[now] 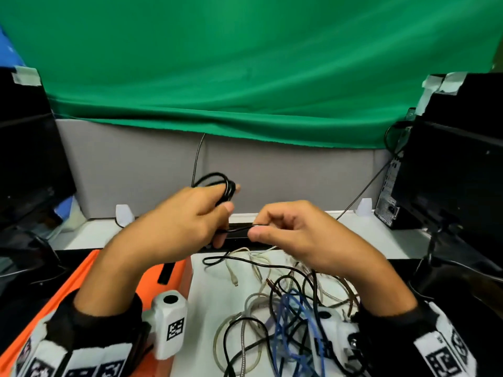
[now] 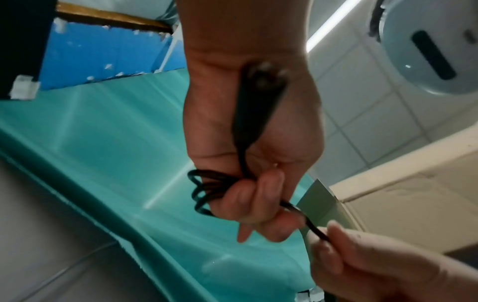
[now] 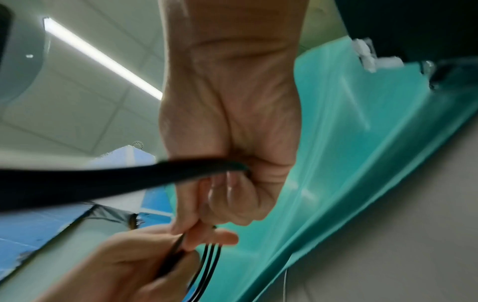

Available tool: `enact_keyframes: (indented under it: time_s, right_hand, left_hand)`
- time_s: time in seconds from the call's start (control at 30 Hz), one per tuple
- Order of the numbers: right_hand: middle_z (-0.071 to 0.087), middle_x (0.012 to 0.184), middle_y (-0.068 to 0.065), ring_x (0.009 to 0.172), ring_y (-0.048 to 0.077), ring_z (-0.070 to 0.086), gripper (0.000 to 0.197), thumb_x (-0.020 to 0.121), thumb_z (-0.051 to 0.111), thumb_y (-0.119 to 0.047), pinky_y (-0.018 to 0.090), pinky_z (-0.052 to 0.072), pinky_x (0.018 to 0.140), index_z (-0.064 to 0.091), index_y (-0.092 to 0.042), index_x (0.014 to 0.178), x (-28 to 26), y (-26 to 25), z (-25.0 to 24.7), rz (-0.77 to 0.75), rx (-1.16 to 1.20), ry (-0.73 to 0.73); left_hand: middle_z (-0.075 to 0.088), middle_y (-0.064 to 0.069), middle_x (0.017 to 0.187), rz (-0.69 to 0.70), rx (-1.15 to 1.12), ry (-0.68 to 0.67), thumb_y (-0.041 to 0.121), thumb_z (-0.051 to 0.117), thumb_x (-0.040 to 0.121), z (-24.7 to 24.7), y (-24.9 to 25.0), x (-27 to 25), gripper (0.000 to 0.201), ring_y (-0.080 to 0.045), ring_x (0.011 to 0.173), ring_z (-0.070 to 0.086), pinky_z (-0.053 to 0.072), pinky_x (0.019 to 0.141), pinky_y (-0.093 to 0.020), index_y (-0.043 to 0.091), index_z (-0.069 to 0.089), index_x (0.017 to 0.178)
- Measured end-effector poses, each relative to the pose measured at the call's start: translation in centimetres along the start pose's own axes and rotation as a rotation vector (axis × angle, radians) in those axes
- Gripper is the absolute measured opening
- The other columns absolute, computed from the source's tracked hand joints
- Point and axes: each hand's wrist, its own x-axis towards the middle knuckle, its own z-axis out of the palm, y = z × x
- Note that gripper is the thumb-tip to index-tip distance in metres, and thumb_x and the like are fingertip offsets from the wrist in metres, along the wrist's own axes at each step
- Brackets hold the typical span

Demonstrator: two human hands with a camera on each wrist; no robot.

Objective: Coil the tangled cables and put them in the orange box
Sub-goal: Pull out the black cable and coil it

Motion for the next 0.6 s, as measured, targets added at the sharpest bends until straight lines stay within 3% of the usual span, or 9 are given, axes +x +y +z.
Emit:
enact_keyframes:
  time_s: [0.07,0.13,0.17,0.2,0.27,0.33,0.4,0.5,0.6]
  right_hand:
    - [0.053,0.064,0.006,0.063,0.02,0.045,0.017,0.092,0.071,-0.038,0.037,0.036,0.063,0.072,-0.022,0.086,0.0,-0.1,-0.5,-0.043,-0.024,0.046]
    - [0.061,0.068,0.014,0.065,0.03,0.053,0.019,0.089,0.073,-0.042,0.044,0.046,0.065,0.074,-0.024,0.084,-0.1,-0.4,-0.5,-0.078,-0.021,0.073]
    - [0.061,0.064,0.008,0.063,0.03,0.053,0.02,0.088,0.074,-0.044,0.042,0.047,0.063,0.074,-0.024,0.084,-0.3,-0.5,-0.5,-0.097,-0.022,0.085]
    - [0.055,0.059,-0.001,0.058,0.022,0.049,0.02,0.088,0.074,-0.043,0.037,0.043,0.06,0.072,-0.023,0.084,-0.4,-0.7,-0.5,-0.113,-0.025,0.1]
    - [0.045,0.058,-0.01,0.053,0.008,0.04,0.015,0.092,0.071,-0.036,0.032,0.037,0.054,0.067,-0.022,0.087,-0.4,-0.9,-0.4,-0.118,-0.003,0.109]
    - [0.042,0.06,-0.01,0.05,0.009,0.039,0.012,0.1,0.062,-0.029,0.037,0.046,0.049,0.063,-0.019,0.094,-0.5,-1.0,-0.3,-0.086,0.06,0.063]
    - [0.041,0.06,-0.011,0.051,0.011,0.042,0.01,0.104,0.054,-0.026,0.043,0.056,0.052,0.061,-0.019,0.101,-0.6,-1.1,-0.5,-0.054,0.095,0.027]
    - [0.051,0.063,-0.006,0.056,0.018,0.057,0.015,0.104,0.052,-0.033,0.039,0.059,0.063,0.06,-0.027,0.114,-0.7,-0.6,-0.9,-0.015,0.06,0.015]
    - [0.066,0.076,0.001,0.065,0.019,0.069,0.029,0.096,0.052,-0.053,0.029,0.055,0.065,0.061,-0.036,0.117,-0.9,-0.5,-1.4,0.02,0.002,0.04]
  left_hand:
    - [0.05,0.006,0.056,-0.019,-0.319,-0.19,0.033,0.05,0.102,-0.1,0.3,-0.4,0.018,-0.011,0.051,0.039,0.033,0.052,-0.021,0.026,0.066,0.103]
    - [0.038,0.007,0.055,0.035,-0.437,-0.333,0.038,0.051,0.097,-0.1,0.3,-0.5,0.027,-0.01,0.049,0.029,0.027,0.047,-0.019,0.023,0.066,0.081]
    - [0.035,0.007,0.055,0.058,-0.438,-0.365,0.04,0.052,0.097,-0.2,0.2,-0.5,0.029,-0.009,0.048,0.027,0.025,0.045,-0.019,0.024,0.066,0.077]
    - [0.034,0.006,0.056,0.069,-0.441,-0.359,0.041,0.054,0.097,-0.2,0.0,-0.4,0.029,-0.008,0.048,0.027,0.024,0.044,-0.019,0.024,0.067,0.076]
    - [0.033,0.005,0.056,0.068,-0.53,-0.279,0.045,0.062,0.092,-0.6,-0.4,-0.3,0.027,-0.008,0.048,0.024,0.023,0.043,-0.018,0.023,0.065,0.076]
    - [0.029,0.008,0.054,0.028,-0.722,-0.163,0.045,0.067,0.089,-1.0,-0.7,-0.1,0.028,-0.008,0.046,0.019,0.022,0.041,-0.016,0.024,0.063,0.073]
    - [0.025,0.008,0.053,-0.037,-0.855,-0.034,0.04,0.064,0.094,-1.0,-0.6,0.2,0.031,-0.009,0.045,0.016,0.024,0.04,-0.017,0.023,0.061,0.07]
    - [0.027,0.007,0.053,-0.091,-0.722,0.127,0.035,0.054,0.102,-0.3,0.0,0.7,0.034,-0.013,0.048,0.016,0.021,0.044,-0.022,0.018,0.056,0.073]
    - [0.028,0.006,0.053,-0.101,-0.59,0.101,0.034,0.059,0.1,-0.1,0.2,0.7,0.037,-0.012,0.049,0.018,0.015,0.046,-0.027,0.022,0.056,0.065]
